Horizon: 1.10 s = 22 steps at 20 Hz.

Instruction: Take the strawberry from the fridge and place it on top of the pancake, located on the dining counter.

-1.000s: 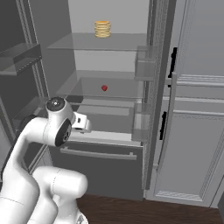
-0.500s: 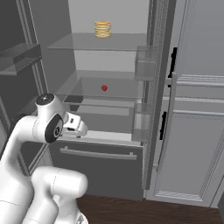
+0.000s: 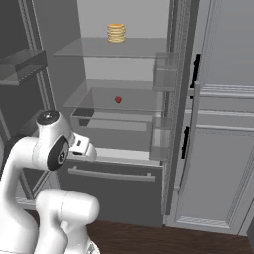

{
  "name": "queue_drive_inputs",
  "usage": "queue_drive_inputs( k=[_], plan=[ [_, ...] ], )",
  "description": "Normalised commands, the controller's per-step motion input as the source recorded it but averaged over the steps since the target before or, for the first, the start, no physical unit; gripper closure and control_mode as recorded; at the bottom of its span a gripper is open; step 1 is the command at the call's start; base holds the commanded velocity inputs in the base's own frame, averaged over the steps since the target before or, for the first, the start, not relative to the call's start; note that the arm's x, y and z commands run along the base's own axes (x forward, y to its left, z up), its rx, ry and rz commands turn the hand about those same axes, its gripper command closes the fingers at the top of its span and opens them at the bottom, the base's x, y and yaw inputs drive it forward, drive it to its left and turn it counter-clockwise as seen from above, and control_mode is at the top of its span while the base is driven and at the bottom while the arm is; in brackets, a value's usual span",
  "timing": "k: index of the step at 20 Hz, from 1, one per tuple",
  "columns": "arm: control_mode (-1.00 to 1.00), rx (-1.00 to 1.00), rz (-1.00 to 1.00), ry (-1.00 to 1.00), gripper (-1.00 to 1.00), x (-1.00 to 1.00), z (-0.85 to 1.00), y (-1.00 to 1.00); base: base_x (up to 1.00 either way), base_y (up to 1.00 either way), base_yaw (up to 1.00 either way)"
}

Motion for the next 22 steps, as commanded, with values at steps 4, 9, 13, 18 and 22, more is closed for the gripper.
queue_drive_inputs(
  k=[4,9,13,18,22],
  plan=[
    [-1.0,-0.04,0.0,0.0,-1.0,0.0,-0.18,-0.12,0.0,0.0,0.0],
    [-1.0,0.0,0.0,0.0,-1.0,0.0,-0.4,-0.2,0.0,0.0,0.0],
    [-1.0,0.0,0.0,0.0,-1.0,0.0,-0.02,0.0,0.0,0.0,0.0],
    [-1.0,0.0,0.0,0.0,-1.0,0.0,0.0,0.05,0.0,0.0,0.0],
    [1.0,0.0,0.06,0.0,-1.0,0.12,-0.02,0.19,0.13,0.0,0.06]
  ],
)
